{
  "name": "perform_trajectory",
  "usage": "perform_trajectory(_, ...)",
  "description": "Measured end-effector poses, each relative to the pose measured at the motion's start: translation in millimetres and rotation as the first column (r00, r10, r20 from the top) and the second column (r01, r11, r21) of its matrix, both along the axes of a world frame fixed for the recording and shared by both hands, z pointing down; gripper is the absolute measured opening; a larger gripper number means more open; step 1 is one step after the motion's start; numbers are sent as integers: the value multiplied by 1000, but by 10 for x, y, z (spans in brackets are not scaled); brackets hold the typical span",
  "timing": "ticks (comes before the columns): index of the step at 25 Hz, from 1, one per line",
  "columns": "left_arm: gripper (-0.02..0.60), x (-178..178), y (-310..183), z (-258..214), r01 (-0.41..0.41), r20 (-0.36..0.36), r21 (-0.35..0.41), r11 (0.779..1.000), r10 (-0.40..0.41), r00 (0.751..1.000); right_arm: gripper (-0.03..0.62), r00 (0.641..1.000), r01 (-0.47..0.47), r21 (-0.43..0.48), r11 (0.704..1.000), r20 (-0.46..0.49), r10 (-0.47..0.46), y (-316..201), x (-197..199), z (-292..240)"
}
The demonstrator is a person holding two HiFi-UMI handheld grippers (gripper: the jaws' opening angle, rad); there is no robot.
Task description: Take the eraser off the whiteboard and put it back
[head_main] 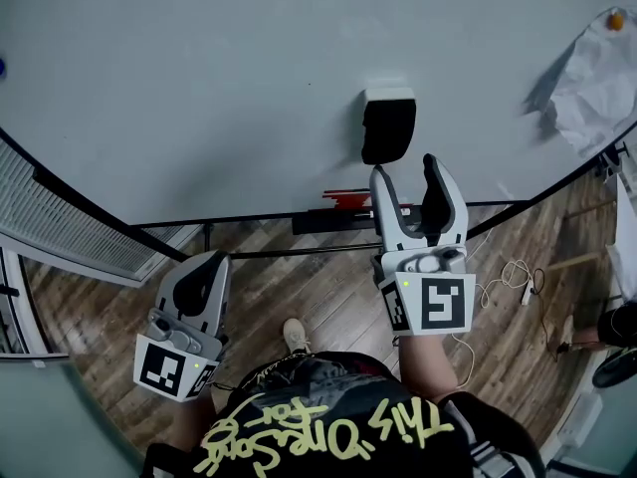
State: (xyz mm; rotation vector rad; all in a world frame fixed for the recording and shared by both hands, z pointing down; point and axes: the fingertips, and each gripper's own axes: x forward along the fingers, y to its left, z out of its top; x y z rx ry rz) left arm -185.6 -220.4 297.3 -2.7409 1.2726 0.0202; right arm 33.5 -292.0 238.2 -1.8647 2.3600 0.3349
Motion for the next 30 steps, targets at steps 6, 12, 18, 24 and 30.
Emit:
perform_trajectory(6,8,156,171,-23,-1,3,9,1000,1,1000,261,1000,15,-5,1000,1,-15,236,144,29)
perform_trajectory(12,8,298,380,-67,15,7,26,1000,-15,1000,259,1000,30,-16,999,-6,-30,505,312,98)
perform_trajectory(18,8,492,646,-105,19,10,49,999,-19,1000,224,998,58,-20,998,-18,-58,832,442,169)
perform_trajectory(24,8,643,921,-111,34,9,54,998,-35,999,195,996,88,-16,996,-6,-89,1147,545,196)
perform_trajectory(30,8,808,1179,-121,36,3,70,997,-37,999,172,994,106,-43,993,-36,-107,1441,663,312)
